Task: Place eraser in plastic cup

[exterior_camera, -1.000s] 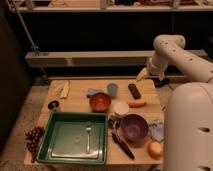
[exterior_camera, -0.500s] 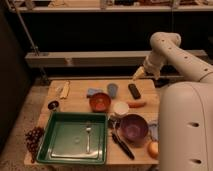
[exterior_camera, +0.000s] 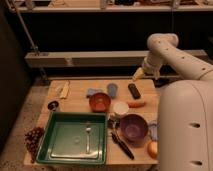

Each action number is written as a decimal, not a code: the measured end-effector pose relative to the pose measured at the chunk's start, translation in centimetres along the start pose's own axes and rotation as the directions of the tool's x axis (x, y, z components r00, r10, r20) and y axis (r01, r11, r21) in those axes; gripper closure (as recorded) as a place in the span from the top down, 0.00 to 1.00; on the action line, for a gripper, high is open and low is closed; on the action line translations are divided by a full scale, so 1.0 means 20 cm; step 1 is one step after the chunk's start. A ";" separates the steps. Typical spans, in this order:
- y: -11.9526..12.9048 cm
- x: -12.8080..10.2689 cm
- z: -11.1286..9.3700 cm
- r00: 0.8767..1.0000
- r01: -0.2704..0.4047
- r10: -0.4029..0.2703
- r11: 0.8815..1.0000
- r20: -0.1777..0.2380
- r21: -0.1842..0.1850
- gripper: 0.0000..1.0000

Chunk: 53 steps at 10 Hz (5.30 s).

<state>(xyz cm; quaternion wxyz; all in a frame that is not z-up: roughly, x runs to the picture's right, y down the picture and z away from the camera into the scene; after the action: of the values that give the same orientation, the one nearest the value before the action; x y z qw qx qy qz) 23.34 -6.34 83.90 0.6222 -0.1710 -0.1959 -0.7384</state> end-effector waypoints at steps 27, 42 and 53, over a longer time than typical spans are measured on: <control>-0.03 0.18 0.38 0.983 0.178 -0.181 0.980 -0.021 -0.089 0.80; -0.05 0.21 0.38 0.981 0.187 -0.191 0.979 -0.042 -0.076 0.80; -0.04 0.20 0.37 0.980 0.185 -0.187 0.982 -0.060 -0.048 0.80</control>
<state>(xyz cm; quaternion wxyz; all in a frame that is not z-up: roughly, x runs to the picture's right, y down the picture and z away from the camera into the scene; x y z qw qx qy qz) 22.02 -5.97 92.33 0.5526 -0.1413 -0.1751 -0.8025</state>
